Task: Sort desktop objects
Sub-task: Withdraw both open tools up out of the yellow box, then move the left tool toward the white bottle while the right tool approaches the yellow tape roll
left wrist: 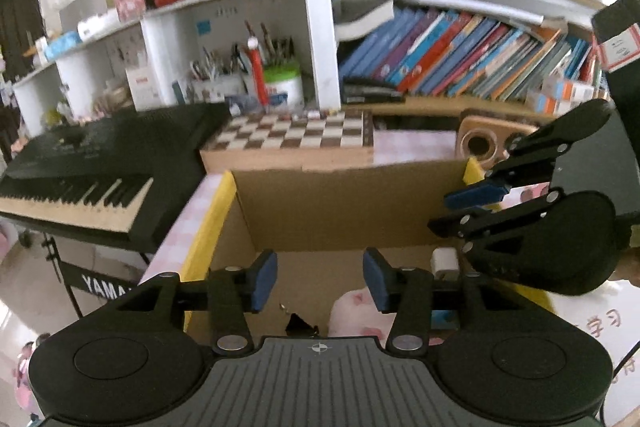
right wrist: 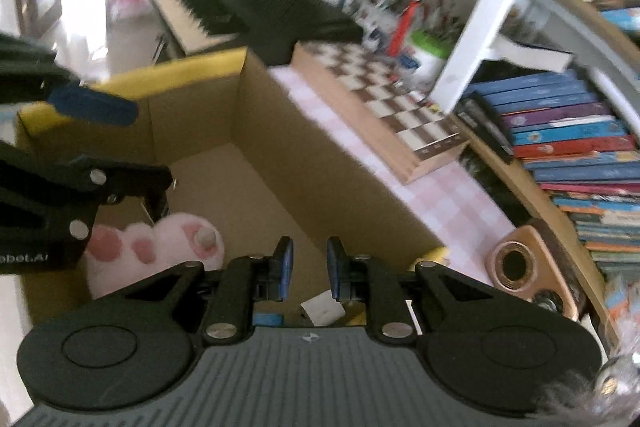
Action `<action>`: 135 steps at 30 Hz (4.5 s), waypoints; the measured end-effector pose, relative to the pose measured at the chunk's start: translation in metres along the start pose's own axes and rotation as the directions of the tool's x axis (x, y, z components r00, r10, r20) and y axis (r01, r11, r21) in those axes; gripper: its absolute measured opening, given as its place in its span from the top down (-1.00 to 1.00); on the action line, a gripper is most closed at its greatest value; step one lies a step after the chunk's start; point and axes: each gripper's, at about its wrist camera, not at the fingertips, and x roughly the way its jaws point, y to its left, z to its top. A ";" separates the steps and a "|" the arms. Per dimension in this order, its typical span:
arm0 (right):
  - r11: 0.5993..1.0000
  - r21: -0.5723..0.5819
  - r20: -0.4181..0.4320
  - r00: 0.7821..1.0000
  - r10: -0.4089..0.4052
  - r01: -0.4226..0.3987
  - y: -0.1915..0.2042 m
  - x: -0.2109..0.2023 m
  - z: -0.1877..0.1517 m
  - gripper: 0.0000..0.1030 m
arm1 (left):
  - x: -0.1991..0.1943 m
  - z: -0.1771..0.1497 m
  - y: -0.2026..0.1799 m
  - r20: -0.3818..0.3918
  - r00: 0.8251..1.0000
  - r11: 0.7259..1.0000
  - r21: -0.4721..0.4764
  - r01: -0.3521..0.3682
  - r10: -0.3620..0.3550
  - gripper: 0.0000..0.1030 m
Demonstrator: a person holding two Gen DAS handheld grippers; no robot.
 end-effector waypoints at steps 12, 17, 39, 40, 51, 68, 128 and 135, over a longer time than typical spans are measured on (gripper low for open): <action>0.968 0.218 0.162 0.973 -0.162 0.125 0.005 -0.092 -0.034 0.69 | -0.071 -0.010 0.006 0.151 0.988 0.998 -0.054 -0.013 0.021 -0.17; 0.938 0.303 0.179 0.957 -0.227 0.166 0.018 -0.126 -0.056 0.69 | -0.097 -0.023 0.005 0.173 0.985 0.998 -0.060 0.005 0.005 -0.31; 0.818 0.526 0.098 0.939 -0.330 0.232 0.121 -0.192 -0.153 0.69 | -0.175 -0.106 0.008 0.160 0.987 0.996 -0.088 -0.015 0.029 -0.56; 0.816 0.529 0.094 0.940 -0.329 0.233 0.125 -0.193 -0.155 0.69 | -0.177 -0.109 0.009 0.156 0.987 0.996 -0.091 -0.015 0.029 -0.56; 0.814 0.539 0.075 0.951 -0.299 0.214 0.160 -0.200 -0.171 0.57 | -0.186 -0.143 0.004 0.096 0.995 0.996 -0.090 -0.006 0.014 -0.65; 0.813 0.528 0.023 0.953 -0.302 0.245 0.183 -0.207 -0.194 -0.13 | -0.185 -0.164 -0.022 0.029 0.996 0.996 -0.029 0.089 -0.088 -0.81; 0.673 0.636 -0.181 0.921 -0.345 0.377 -0.044 -0.183 -0.283 -0.54 | -0.038 -0.066 -0.209 -0.104 0.968 0.971 0.043 0.235 -0.229 -0.83; 0.711 0.619 -0.156 0.939 -0.306 0.334 -0.077 -0.164 -0.280 -0.54 | -0.016 -0.050 -0.219 -0.104 0.980 0.984 0.037 0.172 -0.167 -0.83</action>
